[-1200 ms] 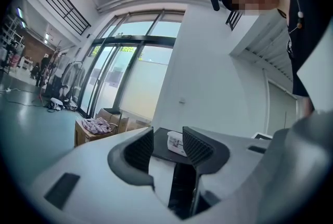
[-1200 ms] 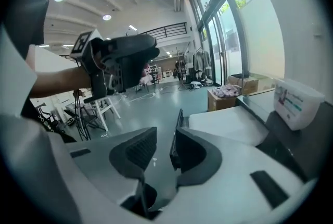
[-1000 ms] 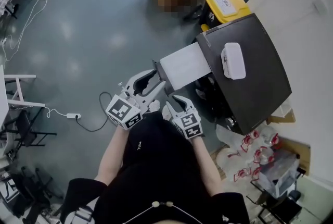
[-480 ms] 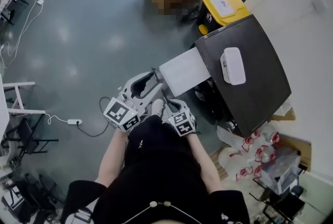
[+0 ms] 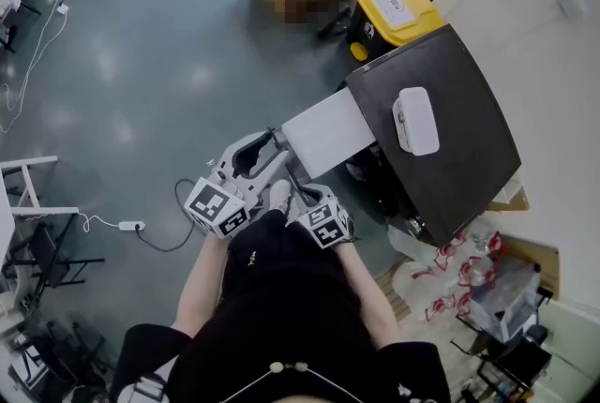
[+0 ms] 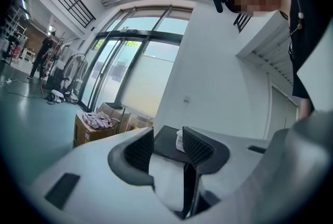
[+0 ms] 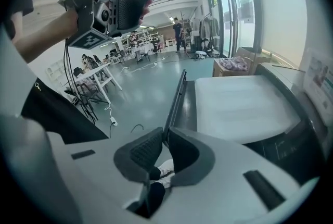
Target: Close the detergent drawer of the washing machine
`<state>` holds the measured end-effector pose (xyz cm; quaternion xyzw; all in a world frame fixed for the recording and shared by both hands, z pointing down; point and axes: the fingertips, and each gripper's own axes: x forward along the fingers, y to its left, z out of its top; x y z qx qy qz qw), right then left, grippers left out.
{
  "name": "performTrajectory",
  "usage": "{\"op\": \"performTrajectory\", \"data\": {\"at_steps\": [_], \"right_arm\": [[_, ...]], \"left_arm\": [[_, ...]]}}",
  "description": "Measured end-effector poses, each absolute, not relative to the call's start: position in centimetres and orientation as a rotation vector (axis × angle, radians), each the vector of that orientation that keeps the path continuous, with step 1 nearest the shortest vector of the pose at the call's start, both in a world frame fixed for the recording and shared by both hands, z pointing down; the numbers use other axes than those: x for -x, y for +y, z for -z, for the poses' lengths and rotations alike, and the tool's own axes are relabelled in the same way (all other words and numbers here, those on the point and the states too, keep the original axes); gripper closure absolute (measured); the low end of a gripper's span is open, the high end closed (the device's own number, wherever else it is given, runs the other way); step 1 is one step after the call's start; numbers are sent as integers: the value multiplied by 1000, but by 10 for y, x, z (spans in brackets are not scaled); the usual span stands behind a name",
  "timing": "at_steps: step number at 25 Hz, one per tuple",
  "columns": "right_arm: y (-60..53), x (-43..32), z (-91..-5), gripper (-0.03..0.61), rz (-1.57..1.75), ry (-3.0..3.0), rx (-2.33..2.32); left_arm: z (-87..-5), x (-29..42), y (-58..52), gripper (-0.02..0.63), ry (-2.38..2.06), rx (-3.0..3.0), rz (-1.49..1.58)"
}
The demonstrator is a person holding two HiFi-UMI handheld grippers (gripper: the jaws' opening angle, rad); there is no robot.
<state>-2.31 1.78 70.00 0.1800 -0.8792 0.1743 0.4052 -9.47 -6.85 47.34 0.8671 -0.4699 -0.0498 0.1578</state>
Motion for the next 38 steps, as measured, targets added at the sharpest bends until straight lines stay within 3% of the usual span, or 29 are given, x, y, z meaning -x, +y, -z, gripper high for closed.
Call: {"op": "performTrajectory", "data": {"at_steps": [16,25,30,38], "right_arm": [[14,7,-678,538,-501,-2222,-504],[10,6,-668,538,-543,-2257,-522],[6,8,-666,540,-583,-2268,-540],[8,6,-664,540,-597,-2269,-538]], "left_arm": [[-496,80,-81,453,-1275,-2498,54],[-602,79,-63,450,-1159,-2251,-174],[-654,81,-60,413,-1137,-2072,-195],[-671,76,-71,411,-1100,-1978,-189]]}}
